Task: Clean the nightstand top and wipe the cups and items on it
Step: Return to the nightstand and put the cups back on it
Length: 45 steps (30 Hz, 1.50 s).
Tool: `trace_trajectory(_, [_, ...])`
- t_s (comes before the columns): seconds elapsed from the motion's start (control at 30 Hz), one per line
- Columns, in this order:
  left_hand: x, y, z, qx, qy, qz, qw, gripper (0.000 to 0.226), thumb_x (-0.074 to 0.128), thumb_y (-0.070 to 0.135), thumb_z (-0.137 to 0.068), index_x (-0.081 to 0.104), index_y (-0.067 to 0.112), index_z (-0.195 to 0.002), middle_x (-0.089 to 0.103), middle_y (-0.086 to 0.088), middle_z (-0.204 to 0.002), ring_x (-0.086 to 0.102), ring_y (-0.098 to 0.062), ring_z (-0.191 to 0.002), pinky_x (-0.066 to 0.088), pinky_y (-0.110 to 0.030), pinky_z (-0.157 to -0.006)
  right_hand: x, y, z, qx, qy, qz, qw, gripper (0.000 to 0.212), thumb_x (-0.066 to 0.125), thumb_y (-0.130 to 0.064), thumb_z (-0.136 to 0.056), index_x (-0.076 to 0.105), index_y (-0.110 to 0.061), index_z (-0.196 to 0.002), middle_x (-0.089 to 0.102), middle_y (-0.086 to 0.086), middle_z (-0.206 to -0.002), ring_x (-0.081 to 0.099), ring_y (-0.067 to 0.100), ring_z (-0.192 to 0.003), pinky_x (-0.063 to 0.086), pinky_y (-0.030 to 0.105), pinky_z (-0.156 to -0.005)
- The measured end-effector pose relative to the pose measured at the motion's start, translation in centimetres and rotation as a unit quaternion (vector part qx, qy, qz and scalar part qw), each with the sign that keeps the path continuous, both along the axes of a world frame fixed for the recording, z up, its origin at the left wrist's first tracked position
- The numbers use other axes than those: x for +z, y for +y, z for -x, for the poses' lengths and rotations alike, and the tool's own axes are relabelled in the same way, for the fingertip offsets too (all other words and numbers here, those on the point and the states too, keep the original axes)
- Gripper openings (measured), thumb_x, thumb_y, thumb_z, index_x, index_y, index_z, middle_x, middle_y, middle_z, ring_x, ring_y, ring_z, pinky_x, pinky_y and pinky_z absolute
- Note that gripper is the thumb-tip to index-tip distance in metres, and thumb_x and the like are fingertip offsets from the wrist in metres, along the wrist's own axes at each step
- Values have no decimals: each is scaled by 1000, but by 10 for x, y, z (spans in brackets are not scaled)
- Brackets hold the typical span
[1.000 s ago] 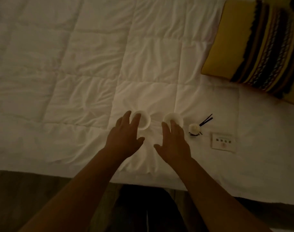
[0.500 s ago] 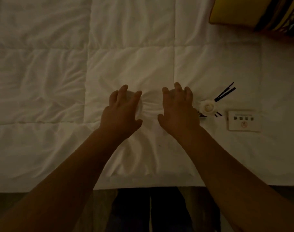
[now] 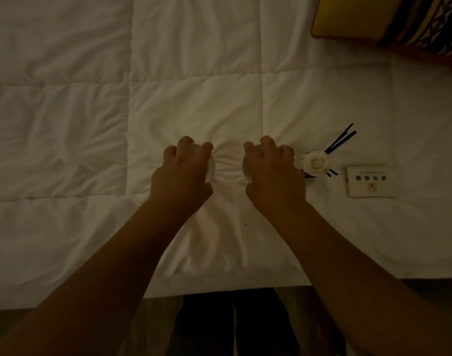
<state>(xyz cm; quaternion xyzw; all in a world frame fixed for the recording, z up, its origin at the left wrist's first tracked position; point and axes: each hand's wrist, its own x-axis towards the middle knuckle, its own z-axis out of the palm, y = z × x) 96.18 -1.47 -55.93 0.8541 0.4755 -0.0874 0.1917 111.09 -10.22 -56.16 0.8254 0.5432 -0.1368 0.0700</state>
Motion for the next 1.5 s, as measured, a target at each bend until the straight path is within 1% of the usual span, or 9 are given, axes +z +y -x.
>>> trace_trajectory(0.23, [11, -12, 5, -21, -16, -11, 1000, 79, 77, 31, -66, 33, 34, -131, 34, -4, -140, 40, -33, -122, 48, -44, -69, 15, -17, 11, -4, 15, -9, 1000, 74, 68, -26, -77, 31, -24, -141, 33, 5, -145, 40, 30, -119, 50, 34, -68])
trace_trajectory(0.4, [17, -22, 6, -46, -20, -12, 999, 83, 79, 34, -64, 30, 35, -132, 33, -4, -141, 40, -32, -123, 50, -44, -69, 21, -34, 16, -30, 53, -5, 998, 81, 72, -33, -73, 28, -28, -140, 31, 2, -145, 38, 30, -120, 49, 36, -65])
trace_trajectory(0.7, [36, -57, -18, -161, -8, 18, 987, 83, 77, 36, -66, 27, 38, -132, 29, -1, -141, 36, -30, -124, 49, -43, -69, 38, -87, 20, -118, 80, 2, 990, 81, 70, -38, -73, 24, -32, -140, 27, 1, -146, 36, 28, -120, 39, 33, -64])
trace_trajectory(0.77, [38, -71, -31, -197, -4, 25, 980, 83, 76, 38, -66, 26, 39, -133, 28, 0, -141, 35, -29, -124, 49, -41, -69, 42, -106, 14, -149, 90, -3, 985, 81, 69, -38, -74, 22, -33, -140, 24, 0, -148, 33, 28, -122, 43, 35, -67])
trace_trajectory(1.03, [45, -146, -98, -303, -13, 38, 952, 81, 74, 39, -68, 26, 41, -133, 24, 4, -137, 33, -26, -122, 47, -39, -71, 54, -205, -27, -260, 108, -27, 959, 79, 68, -37, -78, 21, -32, -142, 22, -1, -148, 29, 26, -125, 49, 35, -73])
trace_trajectory(1.17, [46, -208, -153, -363, -23, 43, 930, 78, 72, 40, -68, 25, 41, -131, 26, 4, -137, 34, -25, -122, 44, -37, -71, 56, -282, -64, -335, 115, -36, 934, 81, 69, -39, -79, 21, -33, -143, 21, 0, -150, 28, 31, -129, 50, 37, -75])
trace_trajectory(1.3, [44, -281, -215, -417, -30, 53, 907, 80, 72, 40, -70, 21, 42, -132, 25, 3, -139, 32, -27, -125, 49, -44, -76, 55, -365, -103, -404, 113, -42, 907, 76, 67, -38, -80, 24, -33, -143, 26, -1, -147, 33, 31, -125, 49, 41, -80])
trace_trajectory(1.4, [38, -340, -261, -459, -36, 50, 886, 80, 72, 38, -71, 23, 41, -134, 24, 4, -141, 30, -27, -126, 48, -44, -77, 56, -424, -130, -465, 97, -46, 879, 76, 75, -36, -72, 32, -32, -135, 36, -2, -136, 41, 27, -116, 44, 36, -69])
trace_trajectory(1.5, [35, -395, -304, -481, -68, 46, 873, 77, 71, 33, -70, 33, 35, -137, 27, 3, -141, 32, -27, -123, 46, -41, -78, 53, -480, -154, -482, 89, -47, 870, 82, 72, -37, -68, 26, -34, -136, 32, -3, -137, 40, 27, -115, 40, 33, -63])
